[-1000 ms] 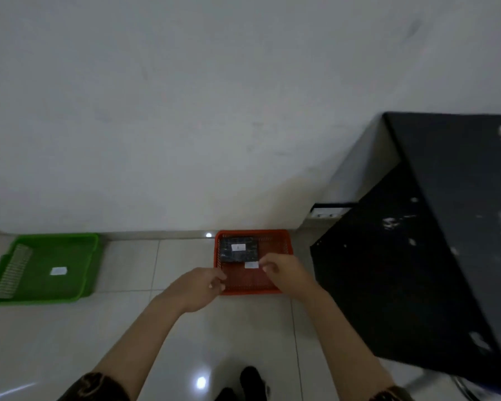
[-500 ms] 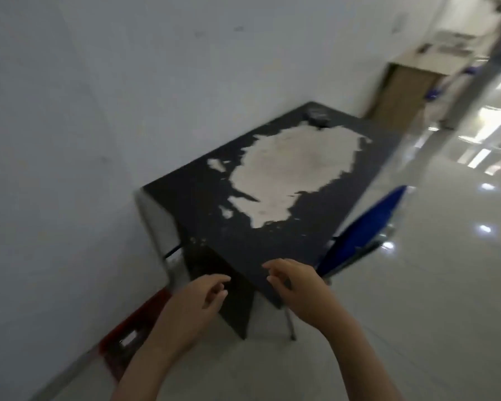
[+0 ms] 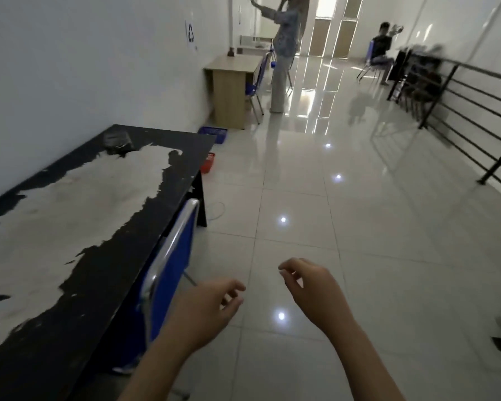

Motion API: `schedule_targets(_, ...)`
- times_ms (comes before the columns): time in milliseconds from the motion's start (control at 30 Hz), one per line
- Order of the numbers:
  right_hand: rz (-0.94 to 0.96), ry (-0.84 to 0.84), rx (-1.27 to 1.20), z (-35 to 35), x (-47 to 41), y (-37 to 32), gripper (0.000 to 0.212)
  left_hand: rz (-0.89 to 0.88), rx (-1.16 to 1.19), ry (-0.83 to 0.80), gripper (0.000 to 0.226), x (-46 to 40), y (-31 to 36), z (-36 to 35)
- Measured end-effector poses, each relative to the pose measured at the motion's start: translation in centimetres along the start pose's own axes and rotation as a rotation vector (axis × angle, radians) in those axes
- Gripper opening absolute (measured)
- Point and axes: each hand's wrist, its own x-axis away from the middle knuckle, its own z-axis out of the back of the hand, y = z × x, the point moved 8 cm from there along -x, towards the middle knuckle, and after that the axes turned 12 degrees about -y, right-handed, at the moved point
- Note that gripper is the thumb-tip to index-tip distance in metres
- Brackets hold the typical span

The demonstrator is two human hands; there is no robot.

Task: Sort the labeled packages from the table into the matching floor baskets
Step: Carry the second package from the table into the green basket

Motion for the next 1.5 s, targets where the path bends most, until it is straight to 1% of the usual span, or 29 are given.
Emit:
schedule_targets(67,0.01,-0.02,0.026,1.7,-3.1,2.4,0.011,0.025,-0.008,0.0,0.024,-3.6,0.7,0.0)
schedule_targets(233,0.08,-0.11,0.043,2.7,-12.7,5.4,0.014,0.114,0.002,0.111,0.024,-11.9,-0.7,3.5)
schedule_targets(400,0.214,-0.234,0.086,1.1,-26.0,6.1,0.011,0.217,0.039,0.332,0.021,-21.8,-6.4,10.2)
schedule_targets(567,0.346,-0.355,0.178,-0.2,-41.6,3.9,0.014,0.32,0.072,0.504,0.02,-31.1,-12.3,18.1)
schedule_targets(633,0.416,-0.402,0.192,-0.7,-47.8,2.0,0.016,0.372,0.074,0.574,0.02,-33.3,-14.4,21.4)
schedule_targets(733,0.52,-0.42,0.18,-1.8,-55.3,-1.5,0.014,0.453,0.061,0.634,0.021,-34.7,-17.8,25.2)
schedule_targets(900,0.65,-0.459,0.117,-7.3,-66.1,-7.1,0.012,0.645,0.082,0.757,0.02,-34.6,-25.4,28.7)
schedule_targets(1033,0.739,-0.507,0.119,-14.3,-74.1,-10.4,0.011,0.813,0.089,0.818,0.023,-35.5,-32.5,29.8)
schedule_targets(1167,0.867,-0.609,0.158,-21.9,-82.3,-13.9,0.012,0.965,0.156,0.885,0.026,-38.1,-39.4,31.3)
schedule_targets(1333,1.0,-0.703,0.244,-29.1,-91.4,-19.2,0.014,1.116,0.214,0.943,0.031,-41.7,-46.8,35.7)
schedule_targets(1433,1.049,-0.709,0.24,-32.3,-96.0,-22.6,0.014,1.197,0.215,0.951,0.032,-43.1,-50.6,38.5)
schedule_targets(1500,1.05,-0.688,0.201,-34.2,-98.4,-24.9,0.013,1.249,0.198,0.932,0.034,-43.7,-53.1,40.0)
